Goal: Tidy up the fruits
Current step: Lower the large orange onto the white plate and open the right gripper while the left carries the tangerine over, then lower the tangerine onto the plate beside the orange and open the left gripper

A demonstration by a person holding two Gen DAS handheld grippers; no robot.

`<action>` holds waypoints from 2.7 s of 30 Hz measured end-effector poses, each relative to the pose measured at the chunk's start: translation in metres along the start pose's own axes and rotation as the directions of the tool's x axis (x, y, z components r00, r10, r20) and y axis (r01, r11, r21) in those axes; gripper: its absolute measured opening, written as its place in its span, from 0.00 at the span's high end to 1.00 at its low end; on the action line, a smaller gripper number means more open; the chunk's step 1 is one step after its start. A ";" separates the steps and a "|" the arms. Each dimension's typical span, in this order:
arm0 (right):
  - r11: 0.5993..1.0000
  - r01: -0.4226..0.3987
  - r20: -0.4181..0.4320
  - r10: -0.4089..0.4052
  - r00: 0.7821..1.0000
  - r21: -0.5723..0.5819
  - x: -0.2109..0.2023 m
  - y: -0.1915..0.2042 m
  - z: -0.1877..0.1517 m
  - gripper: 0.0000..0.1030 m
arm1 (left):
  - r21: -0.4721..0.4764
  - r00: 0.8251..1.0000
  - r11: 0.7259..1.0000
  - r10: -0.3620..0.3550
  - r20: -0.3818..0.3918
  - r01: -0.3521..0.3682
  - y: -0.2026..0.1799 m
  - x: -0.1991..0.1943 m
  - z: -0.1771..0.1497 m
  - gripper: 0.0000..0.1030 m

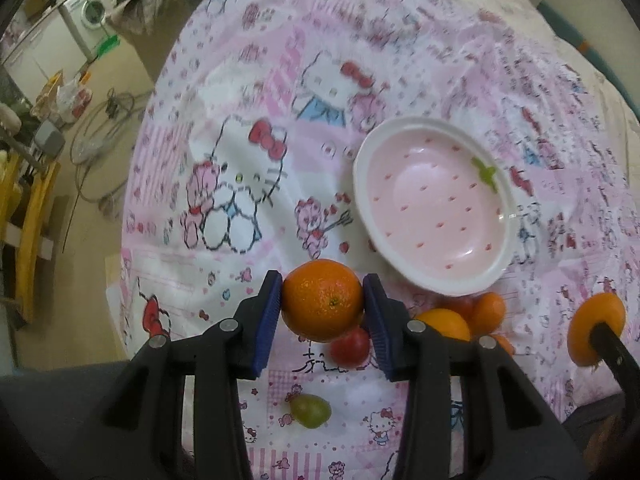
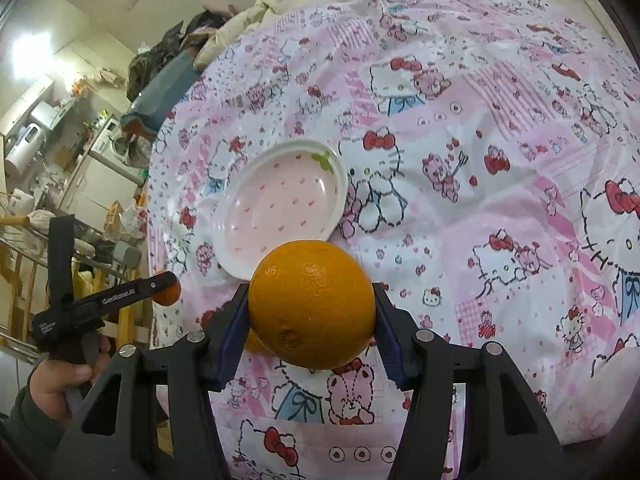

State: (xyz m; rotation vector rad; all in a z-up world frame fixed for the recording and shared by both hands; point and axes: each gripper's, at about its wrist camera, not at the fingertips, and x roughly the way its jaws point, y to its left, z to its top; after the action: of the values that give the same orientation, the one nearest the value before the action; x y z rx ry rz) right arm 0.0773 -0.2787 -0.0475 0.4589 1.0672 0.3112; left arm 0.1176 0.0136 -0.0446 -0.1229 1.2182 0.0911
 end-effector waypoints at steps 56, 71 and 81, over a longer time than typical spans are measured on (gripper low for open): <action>0.986 -0.100 -0.273 0.061 0.960 -0.132 0.200 0.030 0.125 0.42 | 0.114 0.997 0.993 -0.035 -0.074 0.043 -0.032 0.083 0.095 0.64; 0.996 -0.055 -0.268 0.032 0.963 -0.077 0.198 0.014 0.128 0.29 | 0.129 0.998 0.991 -0.028 -0.063 0.036 -0.039 0.085 0.096 0.64; 0.997 -0.075 -0.169 0.072 0.983 -0.014 0.153 0.010 0.138 0.20 | 0.194 0.999 0.981 -0.017 -0.038 0.024 -0.055 0.094 0.101 0.64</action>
State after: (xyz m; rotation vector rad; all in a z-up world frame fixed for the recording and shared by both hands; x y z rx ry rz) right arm 0.2692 -0.2291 -0.1036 0.4604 1.2118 0.4320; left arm 0.2515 -0.0264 -0.0965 0.0335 1.2555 -0.0487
